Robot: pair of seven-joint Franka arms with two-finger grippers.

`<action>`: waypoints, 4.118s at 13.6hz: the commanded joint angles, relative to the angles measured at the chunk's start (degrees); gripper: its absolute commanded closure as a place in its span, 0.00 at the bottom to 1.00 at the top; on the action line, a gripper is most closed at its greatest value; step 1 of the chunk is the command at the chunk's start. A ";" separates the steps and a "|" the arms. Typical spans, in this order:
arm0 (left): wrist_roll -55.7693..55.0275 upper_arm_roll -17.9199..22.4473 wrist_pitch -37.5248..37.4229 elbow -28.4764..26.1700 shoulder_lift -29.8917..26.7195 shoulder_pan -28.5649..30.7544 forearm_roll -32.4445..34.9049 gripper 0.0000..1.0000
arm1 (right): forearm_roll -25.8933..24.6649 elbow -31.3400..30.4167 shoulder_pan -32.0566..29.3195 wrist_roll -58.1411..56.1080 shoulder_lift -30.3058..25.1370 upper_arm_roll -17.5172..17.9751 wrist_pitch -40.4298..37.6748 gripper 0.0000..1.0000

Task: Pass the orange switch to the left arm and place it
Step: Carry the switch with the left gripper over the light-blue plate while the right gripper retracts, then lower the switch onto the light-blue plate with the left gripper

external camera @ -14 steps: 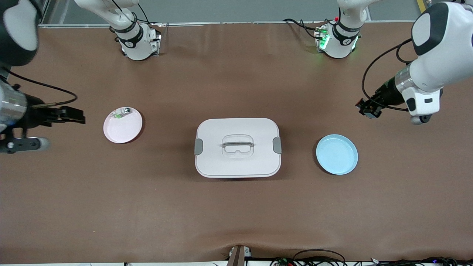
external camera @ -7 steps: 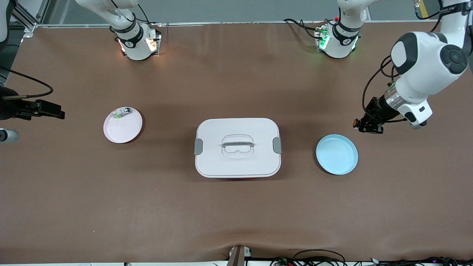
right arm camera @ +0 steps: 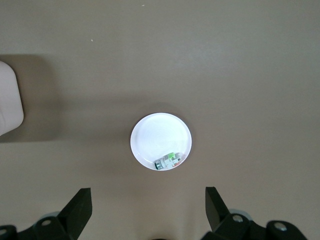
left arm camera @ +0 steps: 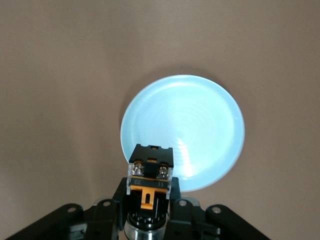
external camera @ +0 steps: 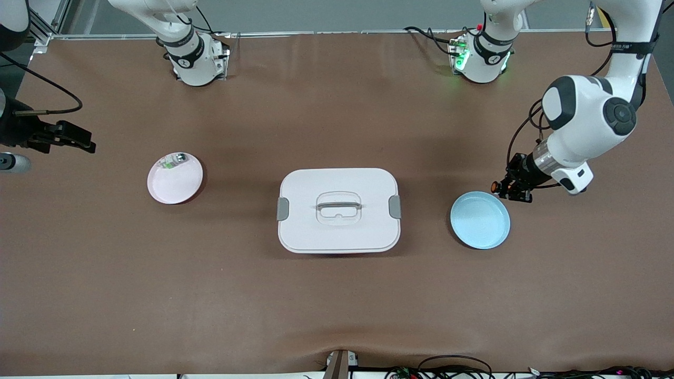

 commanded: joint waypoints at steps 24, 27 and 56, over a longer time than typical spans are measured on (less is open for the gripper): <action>-18.15 0.93 13.18 6.43 22.10 -0.34 19.24 0.95 | 1.74 -0.17 -4.30 0.45 -1.71 0.87 3.34 0.00; -18.15 0.93 13.18 6.43 22.54 -0.33 21.19 0.86 | 1.83 -0.09 -4.39 2.55 -1.71 0.78 3.08 0.00; 11.47 1.28 10.72 2.50 12.89 0.02 10.50 0.00 | 1.92 1.23 -4.04 7.75 -0.65 0.87 3.17 0.00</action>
